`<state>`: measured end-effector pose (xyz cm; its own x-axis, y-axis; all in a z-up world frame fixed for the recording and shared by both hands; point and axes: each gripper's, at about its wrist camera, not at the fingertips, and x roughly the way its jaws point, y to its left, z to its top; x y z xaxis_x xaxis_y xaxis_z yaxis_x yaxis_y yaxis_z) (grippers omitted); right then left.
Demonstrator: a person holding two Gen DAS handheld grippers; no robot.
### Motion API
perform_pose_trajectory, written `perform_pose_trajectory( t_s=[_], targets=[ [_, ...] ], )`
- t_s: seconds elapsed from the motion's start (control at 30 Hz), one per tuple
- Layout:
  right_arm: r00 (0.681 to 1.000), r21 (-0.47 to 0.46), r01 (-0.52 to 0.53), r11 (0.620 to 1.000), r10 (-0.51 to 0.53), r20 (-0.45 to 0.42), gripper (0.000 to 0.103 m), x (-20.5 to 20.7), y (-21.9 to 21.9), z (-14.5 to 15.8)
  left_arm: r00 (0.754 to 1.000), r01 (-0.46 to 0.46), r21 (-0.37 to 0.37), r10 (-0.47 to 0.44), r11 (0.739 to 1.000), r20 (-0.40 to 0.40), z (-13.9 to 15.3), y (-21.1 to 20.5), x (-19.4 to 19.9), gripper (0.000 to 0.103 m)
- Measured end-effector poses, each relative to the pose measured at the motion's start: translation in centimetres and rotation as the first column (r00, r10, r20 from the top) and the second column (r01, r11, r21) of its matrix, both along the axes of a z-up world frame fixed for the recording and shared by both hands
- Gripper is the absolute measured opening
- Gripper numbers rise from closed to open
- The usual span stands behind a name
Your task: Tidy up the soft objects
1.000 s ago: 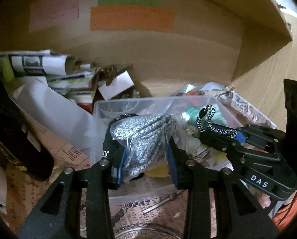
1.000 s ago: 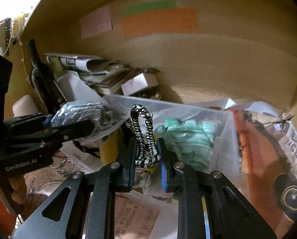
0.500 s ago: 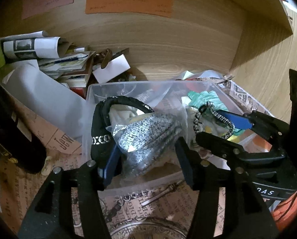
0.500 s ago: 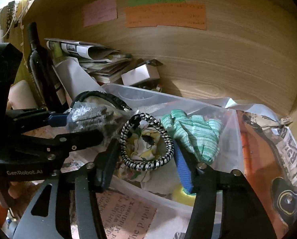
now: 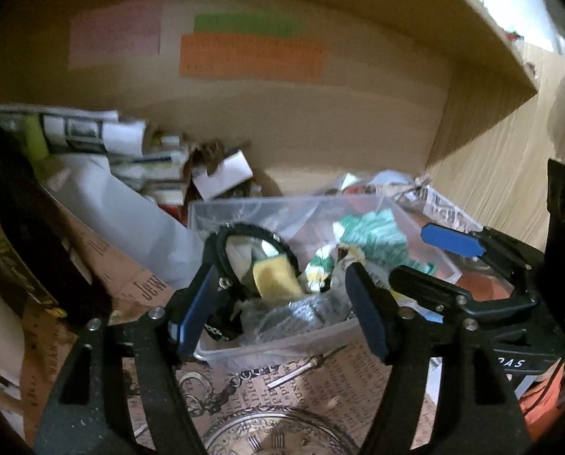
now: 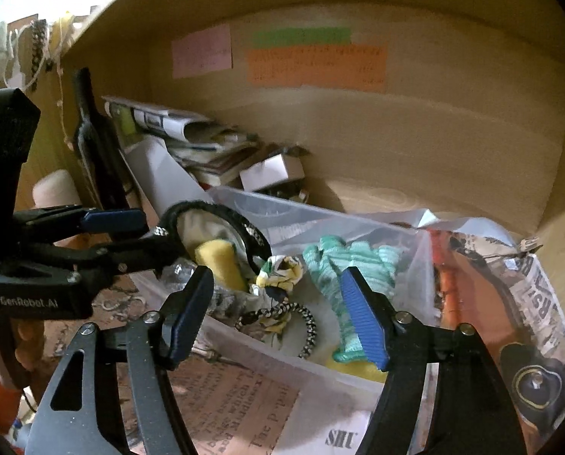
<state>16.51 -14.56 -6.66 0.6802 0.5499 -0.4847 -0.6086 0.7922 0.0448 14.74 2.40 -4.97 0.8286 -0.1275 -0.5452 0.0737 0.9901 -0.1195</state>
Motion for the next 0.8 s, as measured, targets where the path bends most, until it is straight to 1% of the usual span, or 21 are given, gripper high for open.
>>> perform_pose_trajectory(
  t_s=[0.13, 0.27, 0.4, 0.47, 0.53, 0.63, 0.7, 0.8],
  targets=[
    [0.999, 0.03, 0.009, 1.0, -0.01, 0.037, 0.067, -1.1, -1.2, 1.7, 0.997, -0.02, 0.003, 0.02, 1.0, 0.073, 1.8, 0.2, -1.7, 0.07],
    [0.996, 0.077, 0.021, 0.997, -0.027, 0.088, 0.067, -2.7, -2.8, 3.9, 0.988, -0.041, 0.003, 0.04, 0.999, 0.151, 3.7, 0.3, -3.8, 0.071],
    [0.991, 0.113, 0.028, 0.993, -0.042, 0.128, 0.067, -3.9, -4.0, 5.5, 0.975, -0.055, 0.005, 0.053, 0.998, 0.215, 5.1, 0.2, -5.8, 0.077],
    [0.988, 0.133, 0.033, 0.991, -0.052, 0.147, 0.07, -4.5, -4.4, 6.1, 0.966, -0.061, 0.007, 0.057, 0.998, 0.251, 5.7, 0.0, -6.9, 0.079],
    [0.985, 0.144, 0.034, 0.989, -0.058, 0.163, 0.077, -5.1, -4.7, 6.6, 0.959, -0.065, 0.008, 0.06, 0.998, 0.278, 6.2, -0.2, -7.9, 0.085],
    [0.98, 0.147, 0.037, 0.989, -0.064, 0.189, 0.082, -6.0, -4.7, 7.0, 0.947, -0.083, 0.017, 0.073, 0.996, 0.312, 6.7, -0.3, -9.2, 0.09],
    [0.977, 0.147, 0.034, 0.989, -0.063, 0.203, 0.084, -6.6, -4.7, 7.2, 0.94, -0.093, 0.026, 0.079, 0.995, 0.331, 6.9, -0.6, -10.0, 0.092],
    [0.974, 0.152, 0.035, 0.988, -0.068, 0.215, 0.09, -7.3, -4.8, 7.3, 0.938, -0.091, 0.029, 0.076, 0.995, 0.339, 7.0, -0.9, -10.8, 0.093]
  ],
)
